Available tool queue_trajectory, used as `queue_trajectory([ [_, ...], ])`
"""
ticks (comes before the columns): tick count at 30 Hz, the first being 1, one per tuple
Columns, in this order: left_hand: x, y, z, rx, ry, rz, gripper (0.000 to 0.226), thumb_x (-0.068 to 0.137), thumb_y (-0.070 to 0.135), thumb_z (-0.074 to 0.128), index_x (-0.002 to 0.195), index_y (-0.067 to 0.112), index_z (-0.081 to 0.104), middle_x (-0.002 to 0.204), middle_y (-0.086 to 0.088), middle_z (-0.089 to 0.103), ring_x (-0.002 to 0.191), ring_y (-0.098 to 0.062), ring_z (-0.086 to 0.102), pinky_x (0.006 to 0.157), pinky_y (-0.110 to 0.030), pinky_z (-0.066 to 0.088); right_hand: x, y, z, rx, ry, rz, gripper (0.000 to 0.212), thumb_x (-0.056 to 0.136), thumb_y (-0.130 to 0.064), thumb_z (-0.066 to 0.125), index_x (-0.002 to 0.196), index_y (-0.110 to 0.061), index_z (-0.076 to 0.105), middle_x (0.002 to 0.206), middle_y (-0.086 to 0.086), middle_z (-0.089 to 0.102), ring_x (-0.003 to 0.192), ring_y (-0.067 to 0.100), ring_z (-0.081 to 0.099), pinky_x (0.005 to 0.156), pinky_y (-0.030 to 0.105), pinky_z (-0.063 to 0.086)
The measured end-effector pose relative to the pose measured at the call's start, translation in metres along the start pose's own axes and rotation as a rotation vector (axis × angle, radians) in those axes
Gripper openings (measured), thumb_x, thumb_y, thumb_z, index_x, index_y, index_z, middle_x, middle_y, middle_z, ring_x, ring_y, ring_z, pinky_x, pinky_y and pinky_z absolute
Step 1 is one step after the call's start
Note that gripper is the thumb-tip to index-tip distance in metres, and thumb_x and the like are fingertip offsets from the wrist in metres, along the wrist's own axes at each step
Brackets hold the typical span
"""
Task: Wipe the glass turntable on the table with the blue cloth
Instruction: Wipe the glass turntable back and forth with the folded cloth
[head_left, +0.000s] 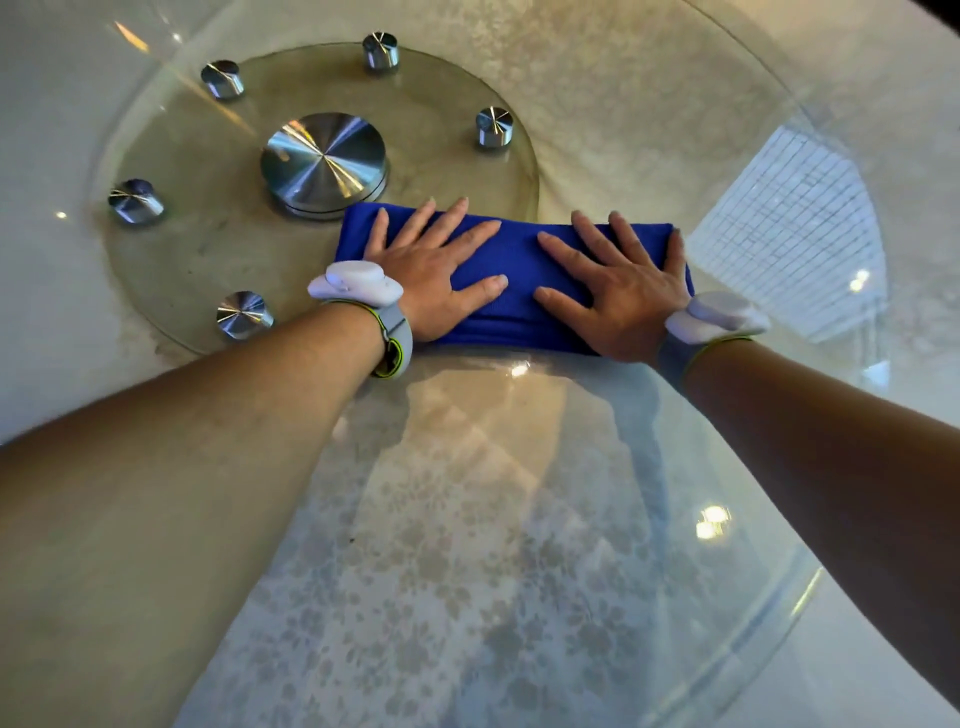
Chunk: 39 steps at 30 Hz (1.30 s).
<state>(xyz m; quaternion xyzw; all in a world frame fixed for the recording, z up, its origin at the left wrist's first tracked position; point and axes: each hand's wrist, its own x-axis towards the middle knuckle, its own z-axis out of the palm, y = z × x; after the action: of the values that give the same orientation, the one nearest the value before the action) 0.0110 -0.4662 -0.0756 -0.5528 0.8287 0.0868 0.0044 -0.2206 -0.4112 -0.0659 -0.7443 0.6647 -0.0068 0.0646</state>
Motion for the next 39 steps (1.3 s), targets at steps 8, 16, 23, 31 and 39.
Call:
queue_trajectory([
  [8,0.017,0.006,0.003,0.007,0.024,-0.022,0.074,0.076,0.083,0.01,0.145,0.055,0.006,0.163,0.014,0.001,0.149,-0.016,-0.002,0.115,-0.055,-0.007,0.018,0.009,0.003,-0.003,0.021,0.011,0.067,0.084,-0.079,0.01,0.147,-0.058,0.01,0.163,-0.016,0.007,0.15,0.019,0.002,0.113,0.065,-0.004],
  [16,0.013,0.005,0.008,0.013,0.064,-0.007,0.072,0.078,0.082,0.011,0.144,0.055,0.007,0.163,0.013,0.002,0.149,-0.017,-0.001,0.116,-0.055,-0.004,0.013,0.005,0.006,-0.011,0.02,0.026,0.067,0.084,-0.079,0.008,0.147,-0.057,0.008,0.164,-0.015,0.006,0.15,0.019,0.001,0.113,0.066,-0.004],
  [23,-0.018,-0.004,0.013,0.017,0.069,-0.009,0.071,0.079,0.083,0.011,0.144,0.055,0.004,0.163,0.014,0.001,0.149,-0.016,-0.001,0.116,-0.055,-0.004,-0.013,-0.023,0.012,-0.003,0.022,0.047,0.068,0.084,-0.079,0.006,0.148,-0.055,0.007,0.164,-0.013,0.007,0.15,0.022,0.0,0.112,0.067,-0.005],
  [31,-0.093,-0.012,0.014,0.02,0.065,-0.043,0.072,0.081,0.08,0.012,0.147,0.051,0.004,0.163,0.012,0.001,0.149,-0.017,0.0,0.117,-0.055,-0.002,-0.064,-0.067,0.019,0.016,0.023,-0.057,0.068,0.087,-0.077,0.008,0.15,-0.051,0.009,0.164,-0.01,0.009,0.15,0.024,0.004,0.114,0.064,-0.006],
  [39,-0.196,-0.008,0.012,0.028,0.029,-0.083,0.075,0.081,0.076,0.016,0.149,0.045,0.01,0.163,0.008,0.005,0.149,-0.021,0.004,0.117,-0.057,0.003,-0.146,-0.117,0.027,0.056,0.016,-0.16,0.066,0.09,-0.07,0.021,0.151,-0.045,0.018,0.163,-0.007,0.018,0.149,0.024,0.012,0.117,0.058,-0.001],
])
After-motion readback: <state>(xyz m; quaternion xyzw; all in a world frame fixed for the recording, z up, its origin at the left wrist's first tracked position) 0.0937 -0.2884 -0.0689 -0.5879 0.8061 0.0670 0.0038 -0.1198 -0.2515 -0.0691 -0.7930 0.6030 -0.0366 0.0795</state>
